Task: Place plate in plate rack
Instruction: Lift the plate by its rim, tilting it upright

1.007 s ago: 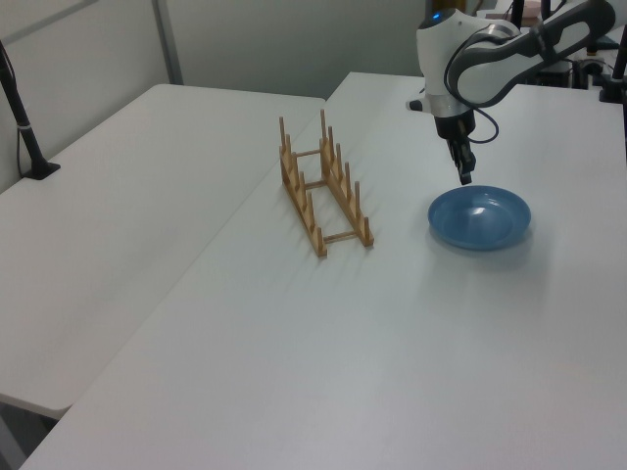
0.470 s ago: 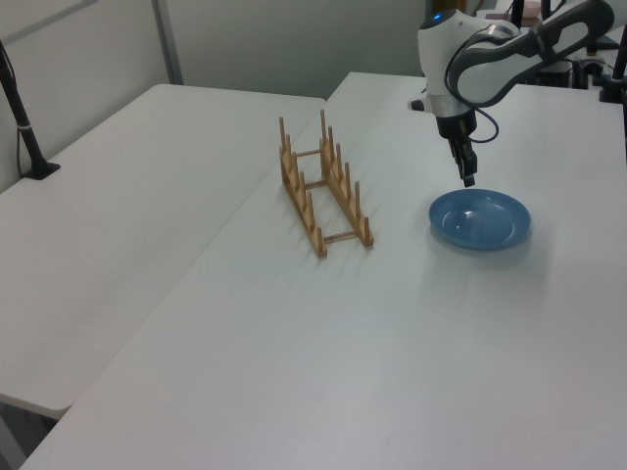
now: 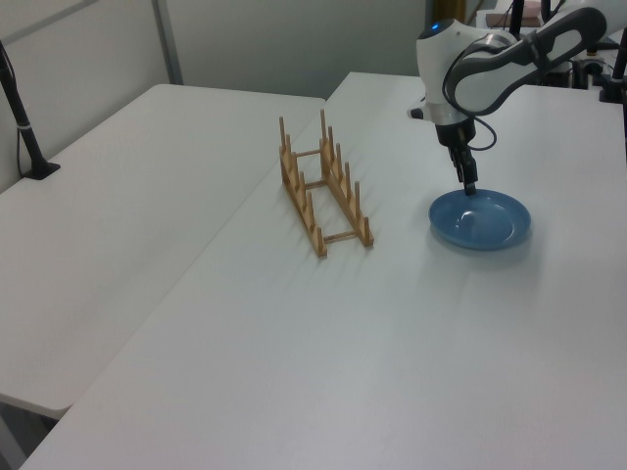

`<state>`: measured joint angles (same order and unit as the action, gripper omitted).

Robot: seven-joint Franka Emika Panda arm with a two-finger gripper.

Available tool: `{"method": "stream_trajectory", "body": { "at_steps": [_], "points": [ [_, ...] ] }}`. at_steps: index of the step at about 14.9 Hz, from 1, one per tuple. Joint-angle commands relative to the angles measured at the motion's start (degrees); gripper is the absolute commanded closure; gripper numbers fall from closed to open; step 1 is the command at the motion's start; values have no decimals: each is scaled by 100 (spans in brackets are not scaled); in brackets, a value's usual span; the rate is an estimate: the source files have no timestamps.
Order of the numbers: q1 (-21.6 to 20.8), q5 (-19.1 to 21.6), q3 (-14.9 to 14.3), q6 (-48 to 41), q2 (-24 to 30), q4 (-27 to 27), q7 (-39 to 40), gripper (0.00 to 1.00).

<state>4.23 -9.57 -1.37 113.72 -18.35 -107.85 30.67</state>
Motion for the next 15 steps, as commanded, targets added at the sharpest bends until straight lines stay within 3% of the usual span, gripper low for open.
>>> {"method": "stream_trajectory", "body": {
  "at_steps": [1,5,10,15],
  "points": [
    [-45,-115,14,115,-37,-35,-132,69],
    [-37,-72,14,-8,-2,0,-149,99],
    [34,-10,14,-499,200,509,-140,100],
    [25,411,14,-1395,472,1703,-158,100]
  ]
}}
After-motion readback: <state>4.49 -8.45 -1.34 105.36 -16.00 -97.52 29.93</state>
